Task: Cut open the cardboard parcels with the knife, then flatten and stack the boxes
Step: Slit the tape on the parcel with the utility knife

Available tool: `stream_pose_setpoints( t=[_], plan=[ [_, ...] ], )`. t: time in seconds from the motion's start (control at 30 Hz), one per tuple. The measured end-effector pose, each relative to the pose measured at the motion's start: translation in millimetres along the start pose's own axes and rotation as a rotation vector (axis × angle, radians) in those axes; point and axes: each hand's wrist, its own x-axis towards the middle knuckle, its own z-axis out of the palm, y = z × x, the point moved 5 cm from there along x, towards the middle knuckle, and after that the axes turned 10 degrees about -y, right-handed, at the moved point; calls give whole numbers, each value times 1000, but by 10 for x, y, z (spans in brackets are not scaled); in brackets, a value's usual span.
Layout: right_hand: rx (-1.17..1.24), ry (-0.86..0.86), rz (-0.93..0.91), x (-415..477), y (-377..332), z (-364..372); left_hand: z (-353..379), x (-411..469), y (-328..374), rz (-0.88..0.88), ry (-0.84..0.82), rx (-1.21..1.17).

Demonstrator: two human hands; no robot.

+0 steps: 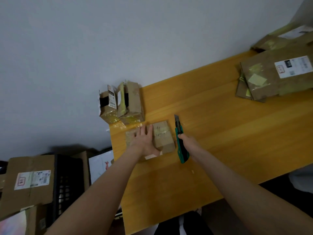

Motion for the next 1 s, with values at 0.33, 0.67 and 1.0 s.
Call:
stream_pose_setpoints(
  t=[0.33, 0.67, 1.0],
  plan=[
    [-302, 92, -247, -204, -243, -157, -239, -164, -65, 31, 301, 105],
    [-882, 81, -414, -332, -194, -222, -32, -89, -43, 43, 225, 133],
    [-895, 84, -357, -236, -201, -180, -22, 29, -140, 16, 208, 43]
  ],
)
